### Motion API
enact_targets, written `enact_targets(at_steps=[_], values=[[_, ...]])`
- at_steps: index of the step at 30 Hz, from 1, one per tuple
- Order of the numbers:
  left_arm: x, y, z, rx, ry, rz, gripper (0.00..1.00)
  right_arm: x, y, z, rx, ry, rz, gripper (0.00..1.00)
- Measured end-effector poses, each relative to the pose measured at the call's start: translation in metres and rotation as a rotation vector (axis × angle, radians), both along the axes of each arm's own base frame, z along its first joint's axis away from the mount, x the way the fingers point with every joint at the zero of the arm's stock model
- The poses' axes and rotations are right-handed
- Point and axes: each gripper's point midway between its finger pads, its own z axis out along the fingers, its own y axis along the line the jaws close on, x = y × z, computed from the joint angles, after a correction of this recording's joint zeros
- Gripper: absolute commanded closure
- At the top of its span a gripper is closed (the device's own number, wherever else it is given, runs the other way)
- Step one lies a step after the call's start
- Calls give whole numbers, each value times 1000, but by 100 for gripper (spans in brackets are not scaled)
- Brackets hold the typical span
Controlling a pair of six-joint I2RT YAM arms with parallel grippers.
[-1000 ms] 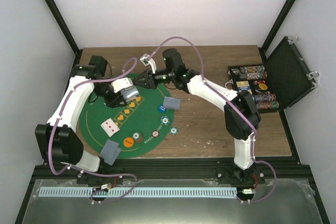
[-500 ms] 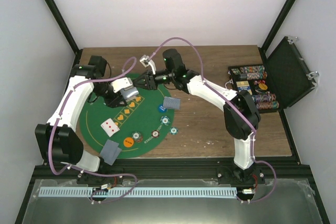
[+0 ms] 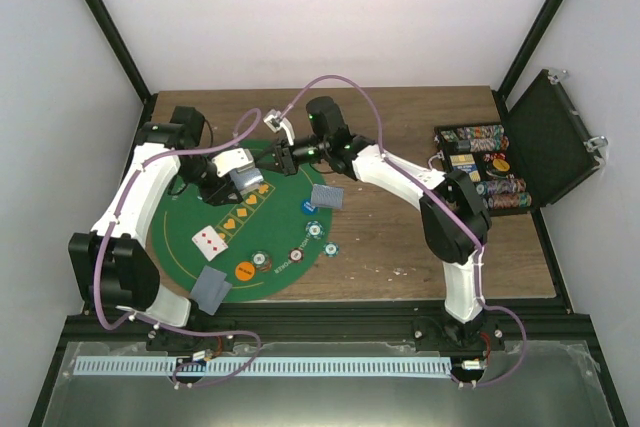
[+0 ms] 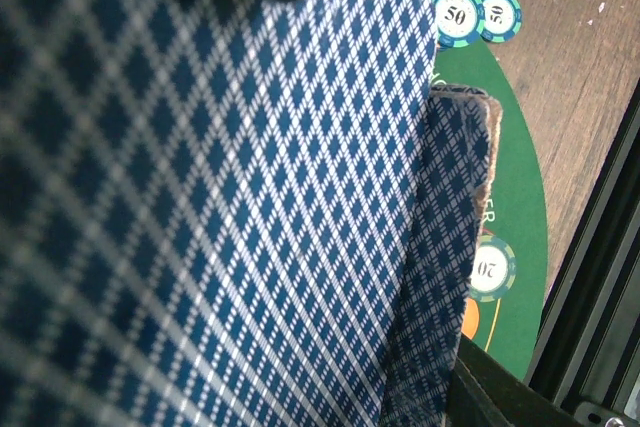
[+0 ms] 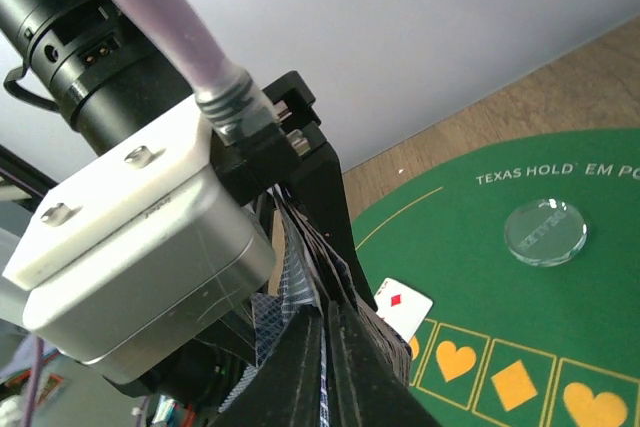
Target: Distribute texas hold em gaming equipment
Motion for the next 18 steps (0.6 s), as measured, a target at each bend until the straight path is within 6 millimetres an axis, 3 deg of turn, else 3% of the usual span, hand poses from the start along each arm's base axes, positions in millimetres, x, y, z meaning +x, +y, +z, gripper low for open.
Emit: enact_targets(at_steps=[9, 18], values=[[0, 2, 0, -2, 2, 9, 54, 1, -2, 1, 0, -14, -8, 99], [1, 8, 0, -3, 7, 29, 54, 3, -18, 14, 22, -37, -32, 99]])
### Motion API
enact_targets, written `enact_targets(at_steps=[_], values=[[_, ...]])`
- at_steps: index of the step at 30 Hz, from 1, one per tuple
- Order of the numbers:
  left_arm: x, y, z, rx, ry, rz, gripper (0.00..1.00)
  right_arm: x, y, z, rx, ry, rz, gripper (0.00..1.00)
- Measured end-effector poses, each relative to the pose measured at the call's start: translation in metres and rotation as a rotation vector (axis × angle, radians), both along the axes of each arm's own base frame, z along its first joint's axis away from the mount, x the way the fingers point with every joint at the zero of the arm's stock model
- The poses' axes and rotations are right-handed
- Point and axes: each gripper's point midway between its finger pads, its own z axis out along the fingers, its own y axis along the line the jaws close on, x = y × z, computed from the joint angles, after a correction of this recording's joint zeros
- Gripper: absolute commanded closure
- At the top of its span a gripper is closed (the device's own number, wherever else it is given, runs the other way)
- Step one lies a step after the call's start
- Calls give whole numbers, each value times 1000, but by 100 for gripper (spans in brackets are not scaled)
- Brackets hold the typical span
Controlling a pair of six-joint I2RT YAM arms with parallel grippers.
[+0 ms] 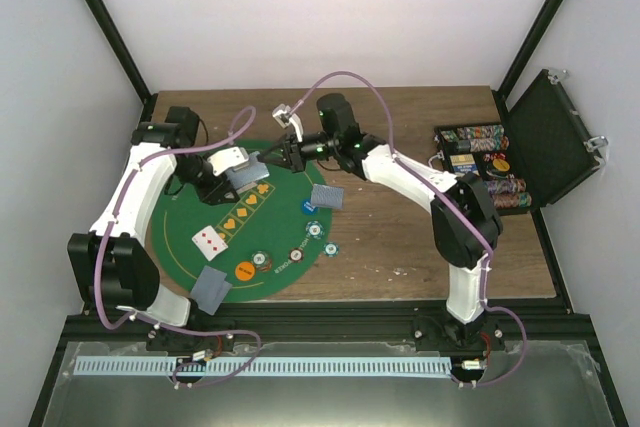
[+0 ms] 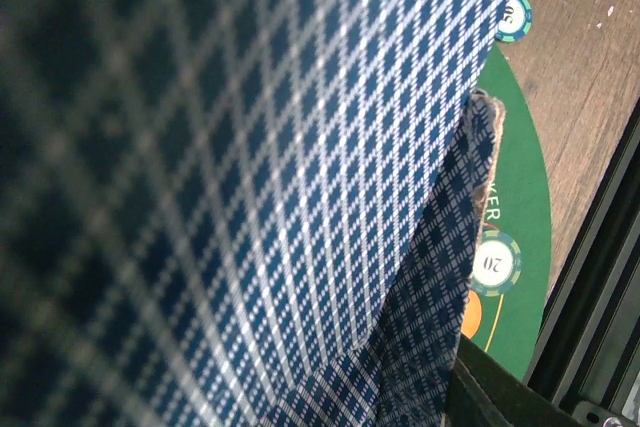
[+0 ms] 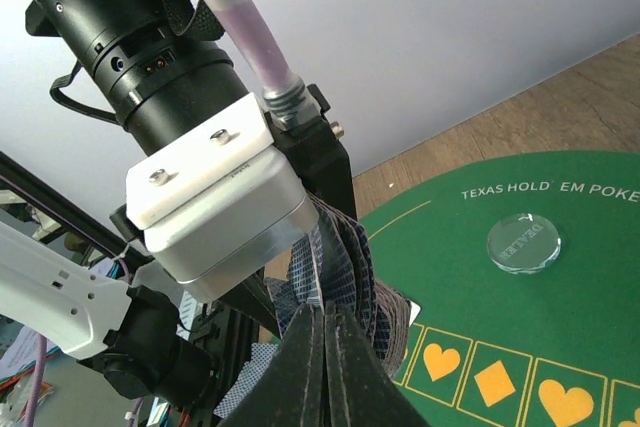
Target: Distribute texas hold em gaming equipment
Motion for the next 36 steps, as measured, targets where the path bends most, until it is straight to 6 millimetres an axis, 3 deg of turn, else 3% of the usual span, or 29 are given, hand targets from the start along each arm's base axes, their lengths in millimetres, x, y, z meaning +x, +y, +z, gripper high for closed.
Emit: enact_targets(at_steps=[7, 17, 24, 26, 29, 36], values=[[1, 4, 0, -2, 1, 13, 54, 1, -8, 1, 0, 2, -15, 99], [9, 18, -1, -2, -10, 66, 55, 30, -52, 39, 15, -108, -193, 99], [21, 48, -9, 5, 4, 173, 55, 55, -59, 23, -96, -254, -342, 99], [24, 63, -10, 6, 3, 222, 55, 60, -51, 14, -142, -324, -362, 99], [27, 86, -10, 17, 1, 296, 55, 56, -21, -10, -213, -445, -335, 99], [28, 127, -8, 35, -8, 423, 55, 7, 63, -89, -352, -698, -134, 99]])
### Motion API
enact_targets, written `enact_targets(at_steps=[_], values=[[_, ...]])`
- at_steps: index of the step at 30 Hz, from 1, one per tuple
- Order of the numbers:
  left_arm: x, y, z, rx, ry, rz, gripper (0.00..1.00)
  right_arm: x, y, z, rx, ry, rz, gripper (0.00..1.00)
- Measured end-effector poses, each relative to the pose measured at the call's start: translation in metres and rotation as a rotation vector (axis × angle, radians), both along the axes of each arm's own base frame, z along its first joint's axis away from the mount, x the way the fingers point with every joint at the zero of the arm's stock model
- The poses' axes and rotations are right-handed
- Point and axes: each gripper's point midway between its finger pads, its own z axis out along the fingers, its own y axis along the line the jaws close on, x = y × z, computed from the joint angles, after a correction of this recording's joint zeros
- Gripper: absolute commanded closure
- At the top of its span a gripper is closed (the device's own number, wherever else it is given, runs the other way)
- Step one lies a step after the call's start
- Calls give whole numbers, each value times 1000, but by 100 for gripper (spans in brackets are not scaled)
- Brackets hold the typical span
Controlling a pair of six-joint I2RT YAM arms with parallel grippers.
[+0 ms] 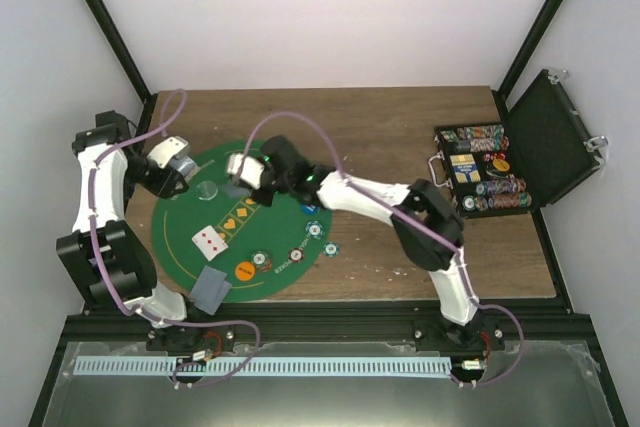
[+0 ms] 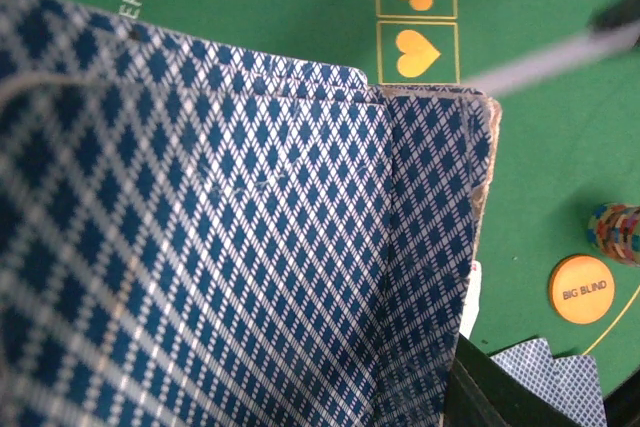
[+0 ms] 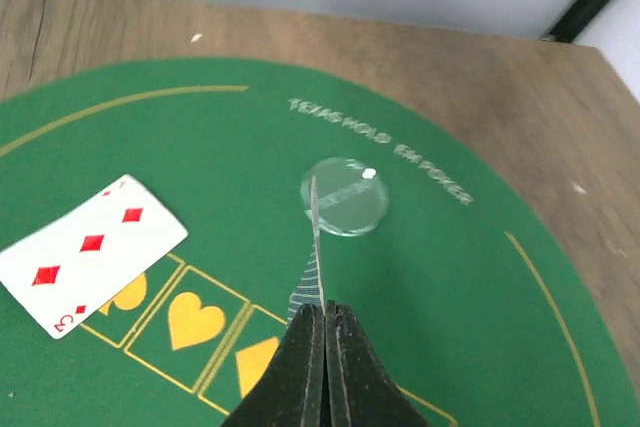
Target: Distribute texas hold em gaming equipment
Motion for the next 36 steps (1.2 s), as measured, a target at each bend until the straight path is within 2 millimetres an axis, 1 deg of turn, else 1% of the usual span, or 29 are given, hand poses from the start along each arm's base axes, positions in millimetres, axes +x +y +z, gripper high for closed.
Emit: enact_targets(at_steps=[2, 4, 7, 9, 11, 13, 16, 24, 29, 36], values=[[0, 7, 1, 2, -4, 22, 55, -15, 20, -23, -57, -60, 53, 99], [2, 12, 3, 4, -9, 37, 55, -28, 36, -42, -103, -113, 97, 99], [2, 14, 4, 3, -11, 40, 55, -45, 58, -67, -164, -195, 154, 99], [2, 14, 4, 3, -11, 39, 55, -54, 67, -81, -203, -246, 183, 99], [2, 13, 4, 3, -11, 38, 55, -62, 71, -92, -243, -289, 209, 99], [2, 13, 4, 2, -12, 35, 55, -70, 72, -99, -271, -315, 233, 99], [2, 13, 4, 0, -13, 35, 55, -76, 74, -100, -285, -339, 253, 99], [2, 12, 6, -7, -14, 33, 55, -75, 60, -120, -358, -337, 252, 99], [1, 11, 6, -8, -10, 30, 55, -75, 55, -126, -390, -328, 251, 99], [0, 11, 6, -10, -6, 30, 55, -79, 47, -135, -433, -295, 263, 99]])
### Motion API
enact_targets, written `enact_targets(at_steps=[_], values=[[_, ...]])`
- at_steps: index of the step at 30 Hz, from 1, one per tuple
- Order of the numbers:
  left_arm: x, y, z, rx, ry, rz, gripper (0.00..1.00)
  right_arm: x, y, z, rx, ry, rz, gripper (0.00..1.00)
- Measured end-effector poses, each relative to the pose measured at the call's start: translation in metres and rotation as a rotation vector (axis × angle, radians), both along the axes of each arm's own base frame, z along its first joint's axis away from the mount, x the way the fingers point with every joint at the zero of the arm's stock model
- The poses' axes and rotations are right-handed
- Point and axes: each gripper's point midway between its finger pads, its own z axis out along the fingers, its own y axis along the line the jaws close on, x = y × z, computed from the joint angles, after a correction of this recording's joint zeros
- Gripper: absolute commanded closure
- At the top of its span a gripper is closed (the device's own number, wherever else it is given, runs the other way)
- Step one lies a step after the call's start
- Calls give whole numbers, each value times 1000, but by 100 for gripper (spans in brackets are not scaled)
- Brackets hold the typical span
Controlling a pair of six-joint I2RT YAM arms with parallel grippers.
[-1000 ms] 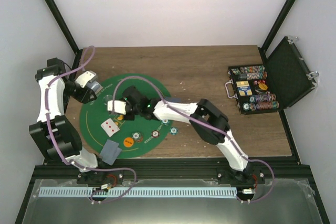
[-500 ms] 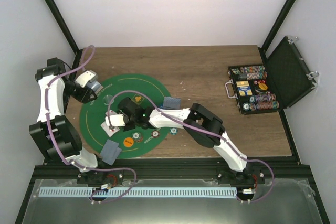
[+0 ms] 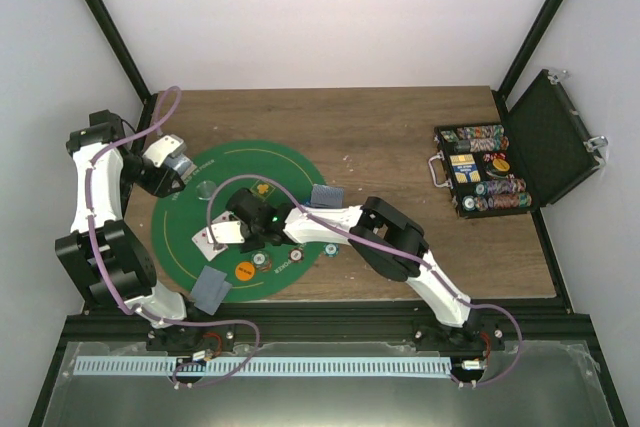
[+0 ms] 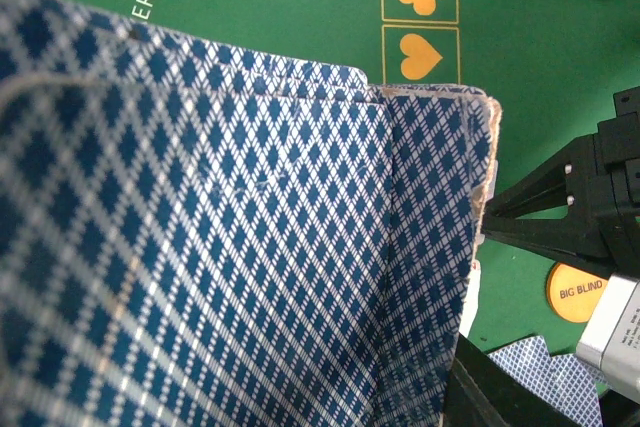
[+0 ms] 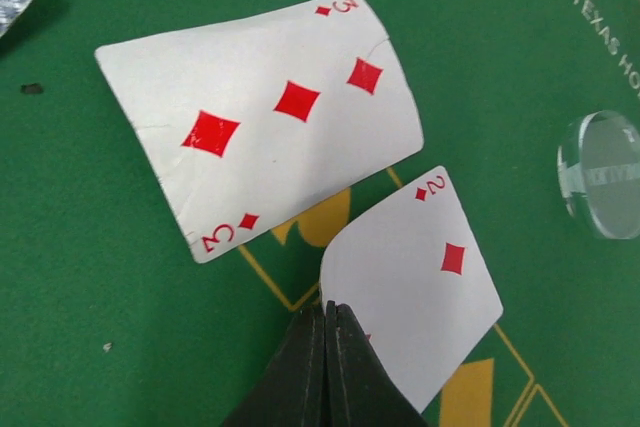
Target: Distribute texas hold em gaming equipment
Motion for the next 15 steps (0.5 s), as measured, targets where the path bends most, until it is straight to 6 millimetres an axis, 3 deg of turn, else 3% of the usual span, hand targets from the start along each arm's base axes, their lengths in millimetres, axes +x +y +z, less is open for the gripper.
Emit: enact_targets(at_steps=[15], values=[[0, -1, 0, -4, 1, -1, 55, -11, -4, -7, -30, 45, 35, 99]])
